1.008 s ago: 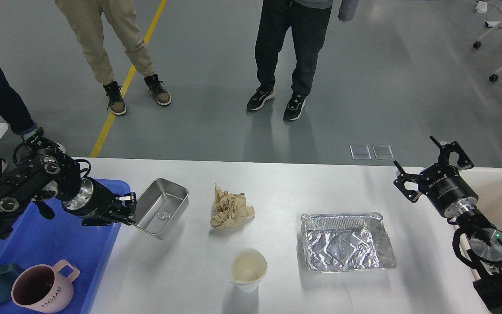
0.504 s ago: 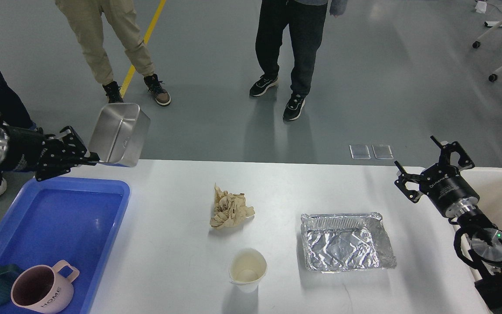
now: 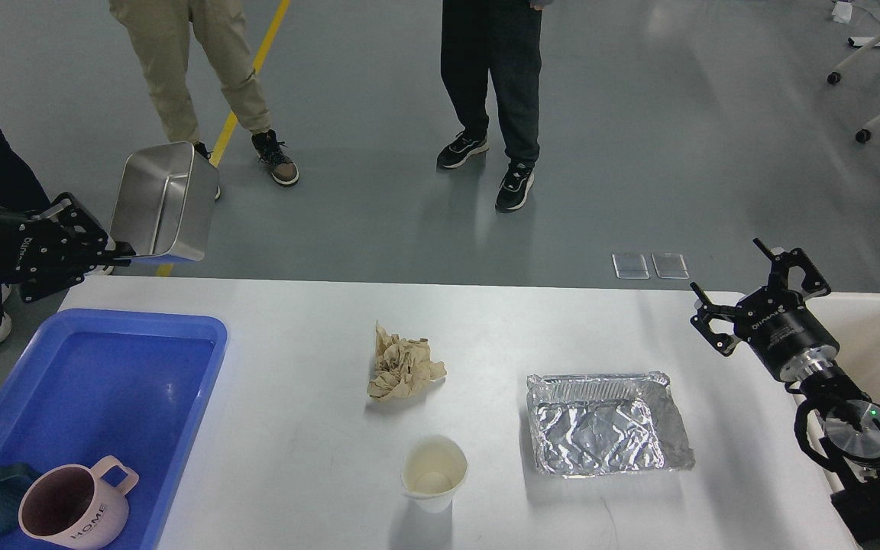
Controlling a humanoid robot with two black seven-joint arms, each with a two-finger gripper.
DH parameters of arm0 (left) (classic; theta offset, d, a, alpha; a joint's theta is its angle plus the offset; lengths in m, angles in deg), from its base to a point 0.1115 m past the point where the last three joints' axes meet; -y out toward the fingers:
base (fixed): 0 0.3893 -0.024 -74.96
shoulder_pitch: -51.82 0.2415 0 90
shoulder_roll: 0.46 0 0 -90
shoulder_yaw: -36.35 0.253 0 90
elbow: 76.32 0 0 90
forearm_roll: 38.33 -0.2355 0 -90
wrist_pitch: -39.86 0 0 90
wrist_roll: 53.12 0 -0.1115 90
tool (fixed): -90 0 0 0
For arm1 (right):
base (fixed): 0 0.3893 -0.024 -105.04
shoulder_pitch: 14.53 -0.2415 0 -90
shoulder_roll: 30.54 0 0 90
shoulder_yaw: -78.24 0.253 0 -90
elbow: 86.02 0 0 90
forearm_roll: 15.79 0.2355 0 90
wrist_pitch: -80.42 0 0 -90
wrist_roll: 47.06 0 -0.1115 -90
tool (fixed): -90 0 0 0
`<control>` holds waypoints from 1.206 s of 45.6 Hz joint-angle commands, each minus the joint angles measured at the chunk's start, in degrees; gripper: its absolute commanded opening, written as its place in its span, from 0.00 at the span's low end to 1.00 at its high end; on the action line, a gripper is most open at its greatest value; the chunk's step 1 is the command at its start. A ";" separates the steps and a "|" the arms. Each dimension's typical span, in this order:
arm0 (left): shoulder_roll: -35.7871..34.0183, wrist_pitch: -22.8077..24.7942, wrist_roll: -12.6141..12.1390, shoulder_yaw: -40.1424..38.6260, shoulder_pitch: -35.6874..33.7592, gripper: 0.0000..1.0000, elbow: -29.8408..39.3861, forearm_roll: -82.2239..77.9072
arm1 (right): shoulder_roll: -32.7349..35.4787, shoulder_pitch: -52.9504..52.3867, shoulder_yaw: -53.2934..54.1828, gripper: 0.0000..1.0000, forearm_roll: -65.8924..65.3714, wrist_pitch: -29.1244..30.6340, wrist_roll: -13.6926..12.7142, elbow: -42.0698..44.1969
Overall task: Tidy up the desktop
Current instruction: 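Lower the steel tray into the blue bin with the left gripper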
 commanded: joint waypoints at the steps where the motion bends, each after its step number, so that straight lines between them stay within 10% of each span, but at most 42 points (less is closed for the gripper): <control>1: -3.37 0.00 -0.60 0.24 0.64 0.00 -0.40 -4.59 | -0.16 0.05 0.00 1.00 0.00 0.02 -0.01 0.00; 25: -5.67 -0.06 -0.51 0.94 4.68 0.00 -6.73 -16.46 | -1.04 -0.12 0.00 1.00 0.00 0.20 0.08 0.09; 55: 7.60 -13.24 0.11 7.18 5.74 0.00 -13.76 -20.50 | -3.15 -0.21 -1.58 1.00 -0.09 -0.06 0.08 0.17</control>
